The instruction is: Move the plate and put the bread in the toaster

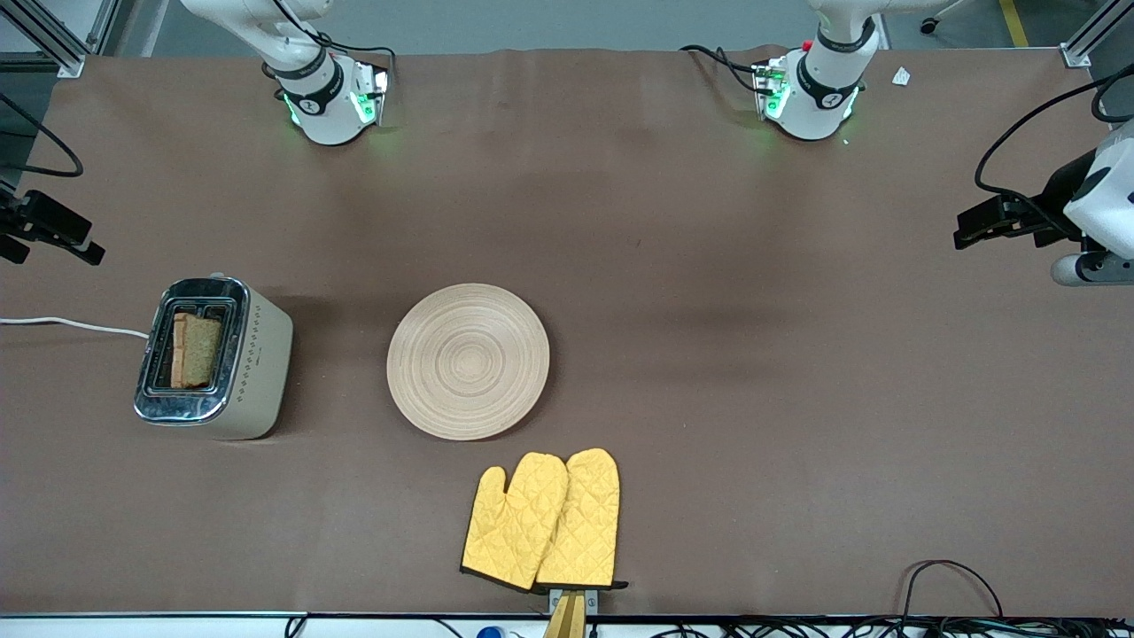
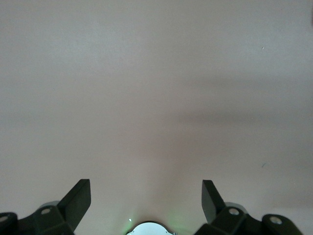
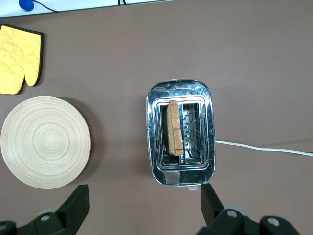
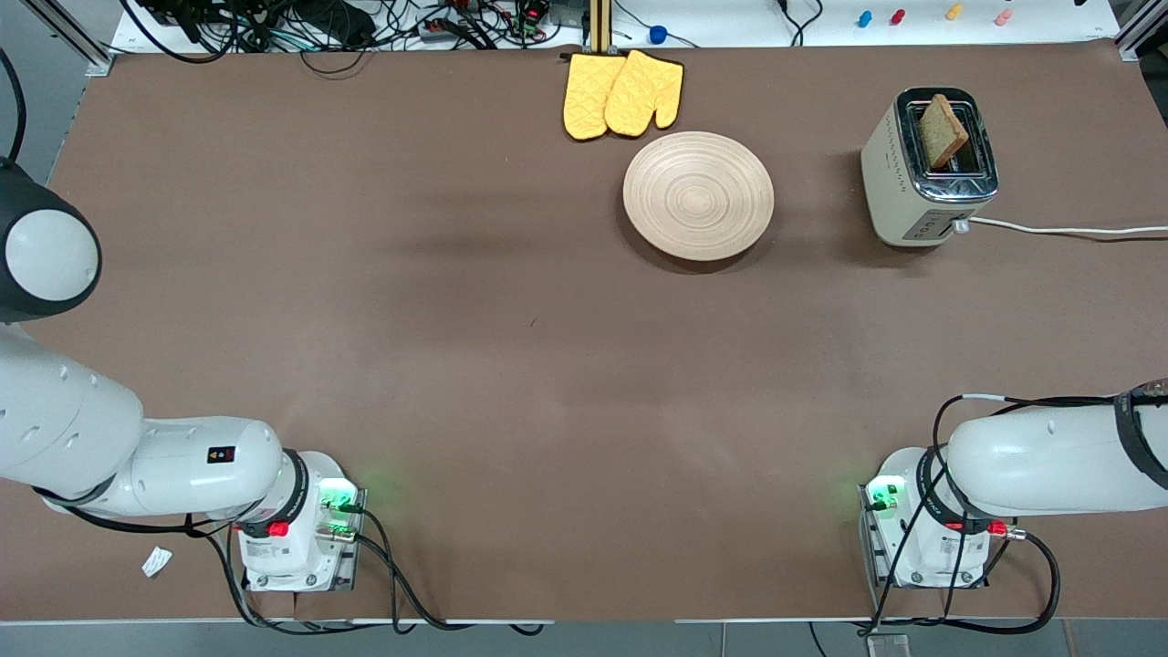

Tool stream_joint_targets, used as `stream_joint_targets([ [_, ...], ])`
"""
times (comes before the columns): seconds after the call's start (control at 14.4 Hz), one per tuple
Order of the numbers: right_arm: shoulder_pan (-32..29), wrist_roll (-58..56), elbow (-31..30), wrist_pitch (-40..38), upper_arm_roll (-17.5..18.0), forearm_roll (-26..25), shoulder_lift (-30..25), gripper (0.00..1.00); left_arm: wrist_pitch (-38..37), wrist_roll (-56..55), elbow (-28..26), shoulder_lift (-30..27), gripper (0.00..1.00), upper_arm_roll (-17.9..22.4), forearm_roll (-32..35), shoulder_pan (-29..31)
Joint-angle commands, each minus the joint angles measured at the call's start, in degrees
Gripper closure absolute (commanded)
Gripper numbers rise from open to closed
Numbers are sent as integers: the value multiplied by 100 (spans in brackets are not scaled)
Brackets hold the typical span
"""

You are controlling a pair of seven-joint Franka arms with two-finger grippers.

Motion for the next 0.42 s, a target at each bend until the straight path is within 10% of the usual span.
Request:
stream_joint_targets([
  [0.0, -103, -85, 99, -43, 63, 8, 34, 0, -4, 92, 59, -22, 0, -21, 57, 26],
  [0.35, -112, -85, 134, -60, 63, 8, 25, 0, -4, 92, 59, -22, 0, -21, 57, 26],
])
